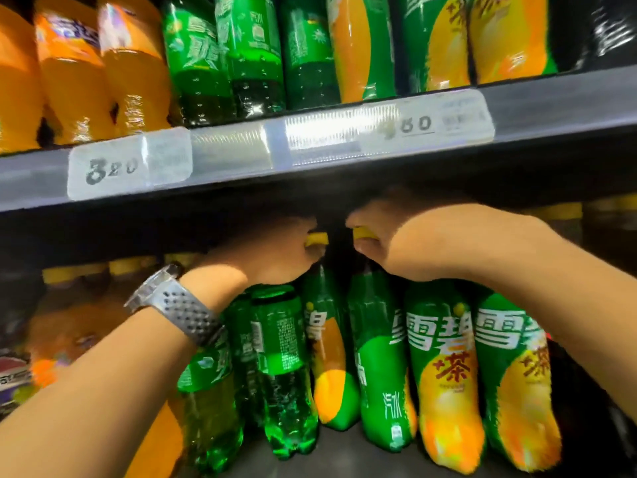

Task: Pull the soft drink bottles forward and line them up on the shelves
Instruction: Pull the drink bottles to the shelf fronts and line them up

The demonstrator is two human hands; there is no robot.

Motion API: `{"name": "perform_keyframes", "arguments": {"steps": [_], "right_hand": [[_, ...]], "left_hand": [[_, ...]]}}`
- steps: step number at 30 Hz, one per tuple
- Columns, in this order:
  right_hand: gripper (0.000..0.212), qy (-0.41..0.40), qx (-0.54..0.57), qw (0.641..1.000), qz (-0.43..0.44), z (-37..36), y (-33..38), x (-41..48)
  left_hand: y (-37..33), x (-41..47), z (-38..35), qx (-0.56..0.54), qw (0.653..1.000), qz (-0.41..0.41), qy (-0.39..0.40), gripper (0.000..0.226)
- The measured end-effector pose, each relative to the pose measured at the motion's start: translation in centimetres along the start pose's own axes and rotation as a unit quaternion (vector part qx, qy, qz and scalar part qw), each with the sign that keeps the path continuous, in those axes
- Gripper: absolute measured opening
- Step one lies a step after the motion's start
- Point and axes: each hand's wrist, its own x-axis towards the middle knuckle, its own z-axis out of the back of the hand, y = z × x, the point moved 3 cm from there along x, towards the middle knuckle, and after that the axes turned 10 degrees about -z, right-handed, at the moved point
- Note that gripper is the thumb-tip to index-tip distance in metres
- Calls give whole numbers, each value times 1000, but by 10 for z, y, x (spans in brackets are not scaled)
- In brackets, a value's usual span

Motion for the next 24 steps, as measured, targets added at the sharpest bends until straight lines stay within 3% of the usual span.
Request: {"name": "perform_keyframes", "arguments": {"steps": [5,12,14,24], "right_hand": [[27,3,-37,998,-42,-4,7,10],[29,30,41,995,-83,-2,9,14],[29,26,40,995,-90,-1,8,14],[28,7,91,990,-111,-11,0,11]], "left_hand": [[13,-4,-5,-50,996,-42,-52,21],[11,-13,6,-136,982,-91,-93,27],[9,-13,8,-130,982,-105,-92,16],[4,-13,6,-94,987,-70,-108,40]]}}
